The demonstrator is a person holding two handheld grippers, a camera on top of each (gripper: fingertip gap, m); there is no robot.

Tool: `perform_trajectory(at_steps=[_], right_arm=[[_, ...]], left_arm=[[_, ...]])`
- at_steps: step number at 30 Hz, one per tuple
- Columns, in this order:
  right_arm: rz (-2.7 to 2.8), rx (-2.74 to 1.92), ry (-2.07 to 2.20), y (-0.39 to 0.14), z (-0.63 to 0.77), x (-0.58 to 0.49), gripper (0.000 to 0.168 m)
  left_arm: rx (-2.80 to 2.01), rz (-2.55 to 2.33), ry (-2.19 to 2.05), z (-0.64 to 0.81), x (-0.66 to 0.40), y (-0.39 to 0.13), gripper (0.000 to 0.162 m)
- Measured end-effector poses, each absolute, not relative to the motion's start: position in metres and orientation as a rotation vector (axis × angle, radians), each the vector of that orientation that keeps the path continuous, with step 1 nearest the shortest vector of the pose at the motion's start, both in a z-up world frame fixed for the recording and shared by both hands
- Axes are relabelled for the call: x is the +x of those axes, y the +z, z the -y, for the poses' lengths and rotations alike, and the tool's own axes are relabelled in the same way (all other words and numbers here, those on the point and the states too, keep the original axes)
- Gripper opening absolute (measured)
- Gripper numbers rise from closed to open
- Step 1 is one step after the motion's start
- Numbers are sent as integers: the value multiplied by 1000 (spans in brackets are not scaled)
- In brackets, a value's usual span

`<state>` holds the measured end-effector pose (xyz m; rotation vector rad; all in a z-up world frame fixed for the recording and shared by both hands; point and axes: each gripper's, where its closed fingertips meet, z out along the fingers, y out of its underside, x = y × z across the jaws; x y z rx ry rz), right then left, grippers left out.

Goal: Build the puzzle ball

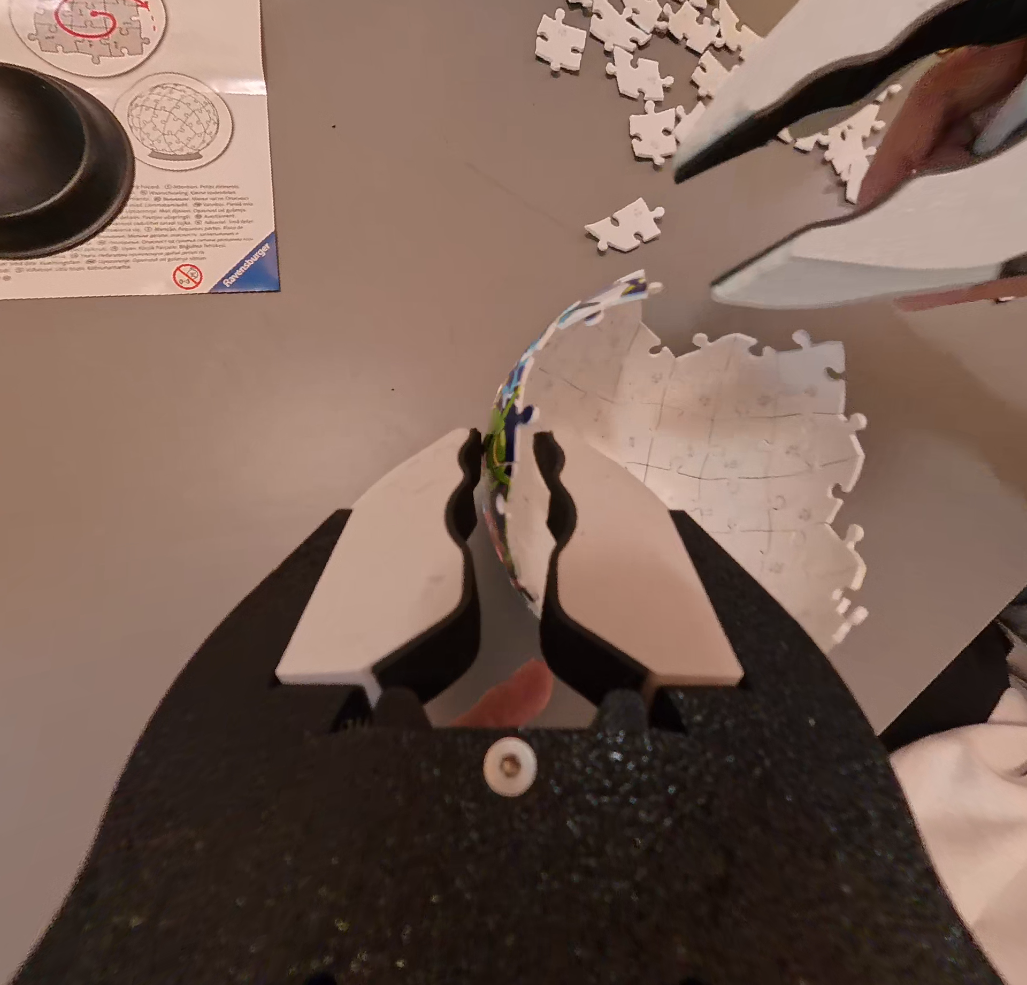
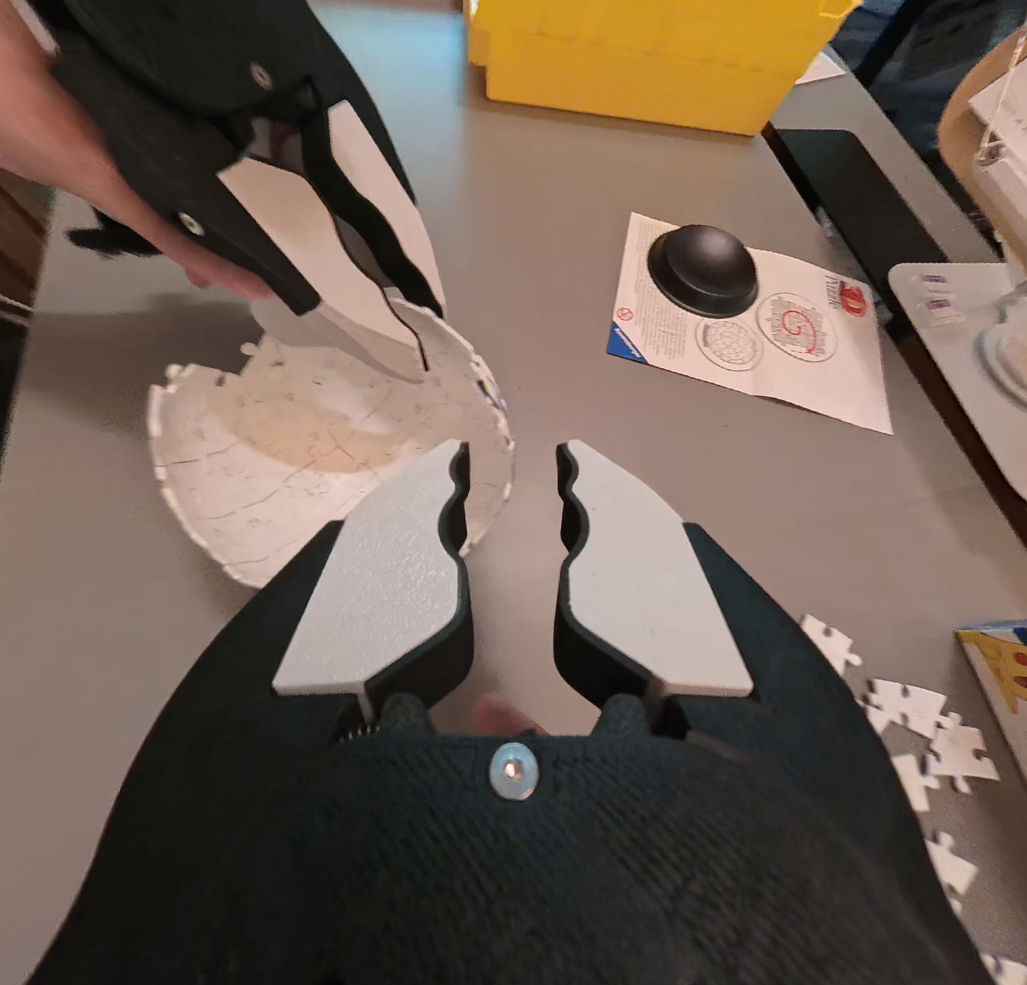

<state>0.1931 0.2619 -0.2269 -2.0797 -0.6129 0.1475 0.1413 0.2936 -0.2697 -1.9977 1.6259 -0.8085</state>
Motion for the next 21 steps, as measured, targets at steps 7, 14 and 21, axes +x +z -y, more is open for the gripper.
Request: perform_trajectory(at_steps=[7,14,21], right_arm=[[615,-2168,150,-240,-264,188,22],[629,-2228,58,-253,-270,186,6],[615,-2245,15,-252,-268,191,5]], left_arm=[[-2023,-1573,-820,-295,145,-270,16],[-2041,-1533,-843,-295,145,-271,11],[-2038,-1528,-863,-292,148,-270,11]])
